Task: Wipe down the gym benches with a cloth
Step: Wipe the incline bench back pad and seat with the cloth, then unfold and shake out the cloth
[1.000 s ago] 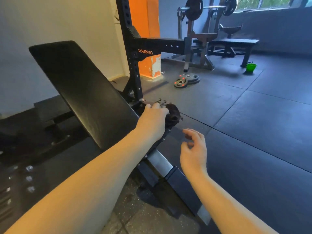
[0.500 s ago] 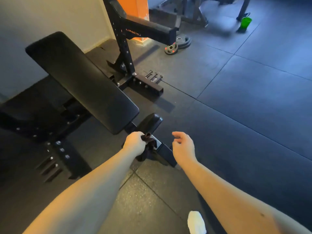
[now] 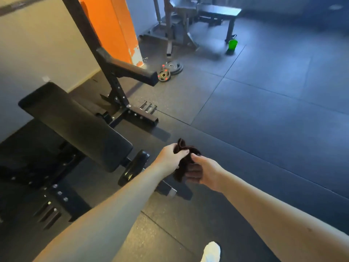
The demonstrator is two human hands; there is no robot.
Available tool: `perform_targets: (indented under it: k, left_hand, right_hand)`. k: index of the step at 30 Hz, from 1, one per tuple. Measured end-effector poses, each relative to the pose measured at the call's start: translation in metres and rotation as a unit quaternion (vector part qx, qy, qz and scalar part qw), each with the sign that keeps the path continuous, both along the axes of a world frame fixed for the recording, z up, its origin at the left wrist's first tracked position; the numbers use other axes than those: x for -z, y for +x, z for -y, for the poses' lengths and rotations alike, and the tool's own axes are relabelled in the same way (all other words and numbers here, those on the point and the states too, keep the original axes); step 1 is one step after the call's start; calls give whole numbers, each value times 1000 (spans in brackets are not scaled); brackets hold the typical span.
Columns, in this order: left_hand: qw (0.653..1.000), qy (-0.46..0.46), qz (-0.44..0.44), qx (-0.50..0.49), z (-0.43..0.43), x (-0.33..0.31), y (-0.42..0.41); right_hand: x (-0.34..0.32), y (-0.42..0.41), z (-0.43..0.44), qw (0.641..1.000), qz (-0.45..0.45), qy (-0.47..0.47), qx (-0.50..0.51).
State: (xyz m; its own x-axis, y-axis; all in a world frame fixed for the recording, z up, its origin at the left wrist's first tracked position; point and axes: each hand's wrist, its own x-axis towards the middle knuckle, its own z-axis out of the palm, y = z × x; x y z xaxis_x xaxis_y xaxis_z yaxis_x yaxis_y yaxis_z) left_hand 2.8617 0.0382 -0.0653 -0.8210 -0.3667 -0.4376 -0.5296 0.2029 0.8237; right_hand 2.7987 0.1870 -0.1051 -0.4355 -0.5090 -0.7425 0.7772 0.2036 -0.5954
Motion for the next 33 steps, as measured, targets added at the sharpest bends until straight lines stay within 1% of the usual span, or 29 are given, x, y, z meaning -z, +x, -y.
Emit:
perform_targets:
  k: [1,3,5,7,9,12,16,17,20,23,25,27,28,30,31,33]
  left_hand:
    - [1000,-5,-13,5,-10,-9,-15]
    - [998,-19,-47,32,-33,-26,-52]
    - [995,-31,-73,64,-53,-40,-91]
    - [991,-28,-91,96,-72,-52,-133]
    - [987,-19,-103,124,-86,-60,-174]
    - [982,-37,-120,140,-93,-64,-239]
    - [986,-47,-129,95,-80,-42,-331]
    - [987,-42,-128,84,-75,-35,-350]
    - [992,-20,-111,48,-63,-14,-439]
    - [994,75,-83,-16,-47,2,-532]
    - [982,168,-70,-56,-38,5,-588]
    - [972,221,-58,-51,-31,2,-642]
    - [969,236,-53,-47,-27,-3,-677]
    - [961,272,-48,-25,-24,-10,-722]
    - [960,275,-46,-6,-24,-11,-755]
    - [969,241,-47,34,-23,-11,-800]
  right_hand:
    - [-8,-14,-12,1000,-30,-4,9]
    - [-24,-44,-41,994,-107,25,-5]
    - [-37,-77,-65,977,-199,73,-26]
    - [-50,-116,-85,957,-271,95,-36]
    - [-57,-156,-101,942,-318,106,-31]
    - [-60,-221,-121,930,-346,123,-30]
    - [-54,-307,-139,926,-353,131,18]
    - [-56,-324,-141,930,-344,126,38]
    - [-55,-414,-145,948,-292,83,99]
    - [-57,-511,-139,960,-236,66,135]
    - [-62,-574,-135,966,-214,72,130]
    - [-69,-631,-131,966,-210,79,130]
    - [-73,-669,-126,965,-213,82,130]
    - [-76,-719,-119,963,-224,85,128]
    - [-76,-753,-116,962,-227,84,129]
    - [-78,-799,-108,964,-221,82,120]
